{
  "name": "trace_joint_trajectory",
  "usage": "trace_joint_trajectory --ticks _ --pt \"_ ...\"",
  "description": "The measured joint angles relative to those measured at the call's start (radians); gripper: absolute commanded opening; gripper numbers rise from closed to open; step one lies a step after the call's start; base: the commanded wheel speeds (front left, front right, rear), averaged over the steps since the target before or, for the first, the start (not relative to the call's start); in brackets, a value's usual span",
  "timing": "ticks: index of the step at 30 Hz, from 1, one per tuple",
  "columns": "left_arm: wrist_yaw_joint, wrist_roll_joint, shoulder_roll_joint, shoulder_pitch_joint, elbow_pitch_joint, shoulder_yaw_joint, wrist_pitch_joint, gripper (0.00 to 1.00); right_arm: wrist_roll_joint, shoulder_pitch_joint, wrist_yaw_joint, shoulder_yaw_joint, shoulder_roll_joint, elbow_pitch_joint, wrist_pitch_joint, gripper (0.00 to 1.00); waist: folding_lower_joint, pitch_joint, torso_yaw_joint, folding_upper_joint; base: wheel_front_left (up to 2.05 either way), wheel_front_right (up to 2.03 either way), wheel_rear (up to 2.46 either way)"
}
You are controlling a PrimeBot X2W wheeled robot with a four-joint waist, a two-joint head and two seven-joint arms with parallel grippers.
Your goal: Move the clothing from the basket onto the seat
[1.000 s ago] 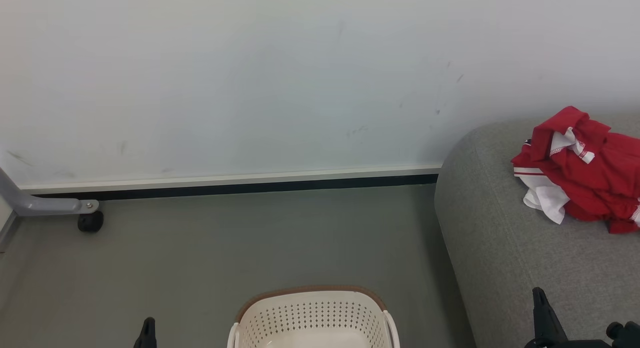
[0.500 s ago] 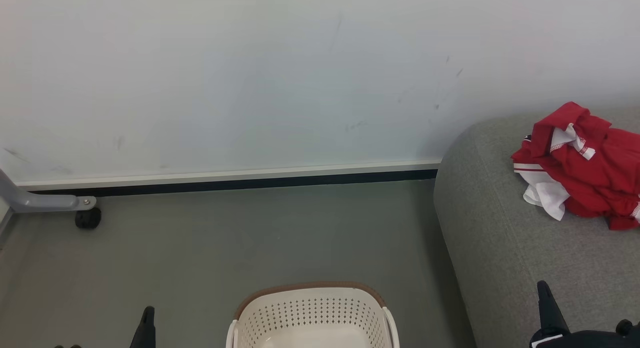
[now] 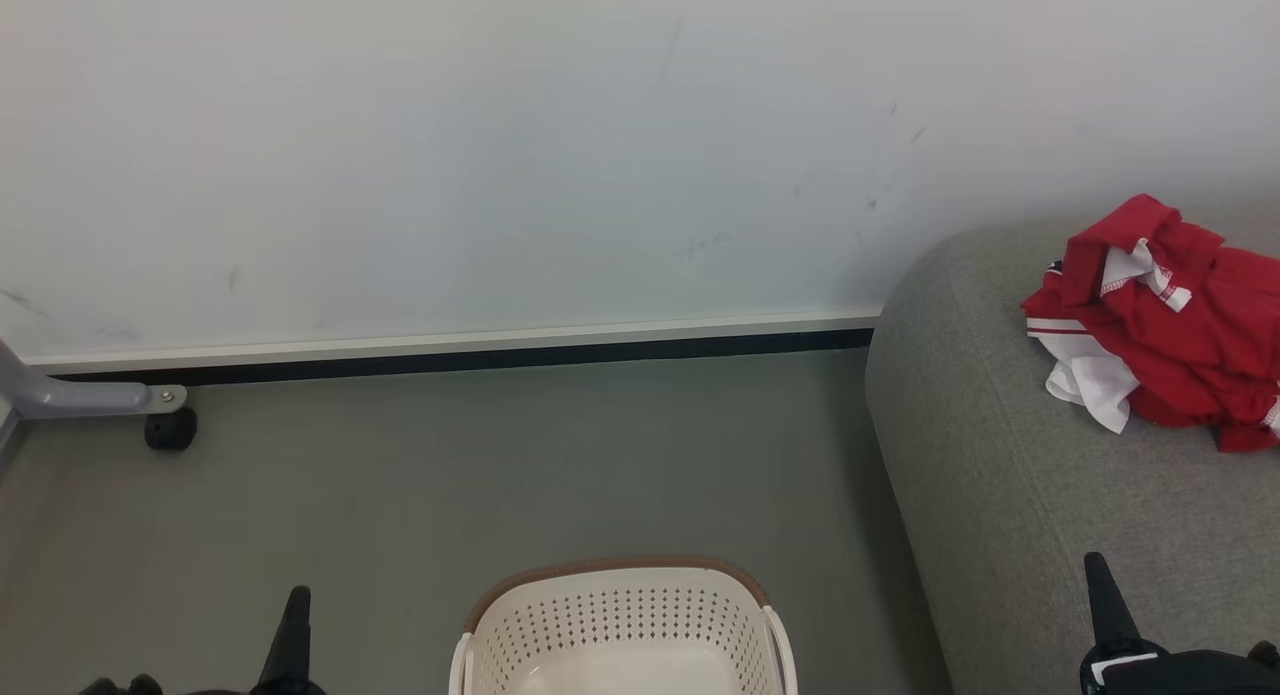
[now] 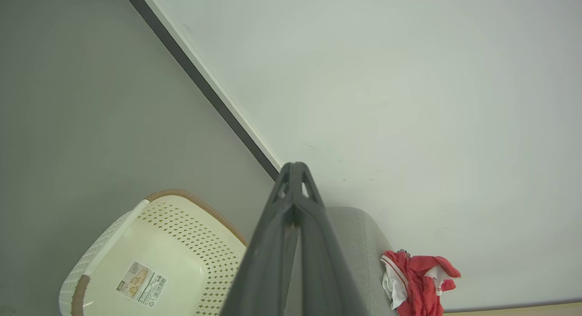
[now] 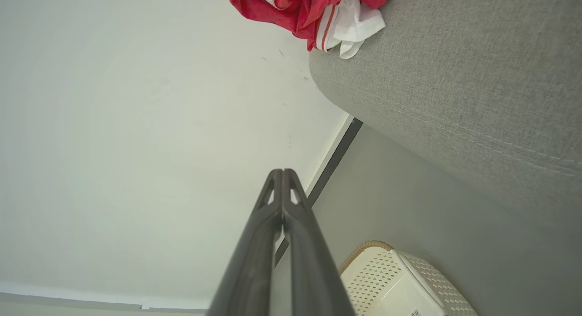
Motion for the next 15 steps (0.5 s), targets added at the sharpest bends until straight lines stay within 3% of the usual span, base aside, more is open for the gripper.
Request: trace_joint_trajectory --ticks 15 --pt "-0.031 -0.170 -0.021 -0.047 0.021 0.037 0.045 0.00 0.178 -0.036 0.033 -0.048 0.015 0.031 0.047 0.00 0.0000 0.014 -0.004 0.0000 0.00 0.00 0.00"
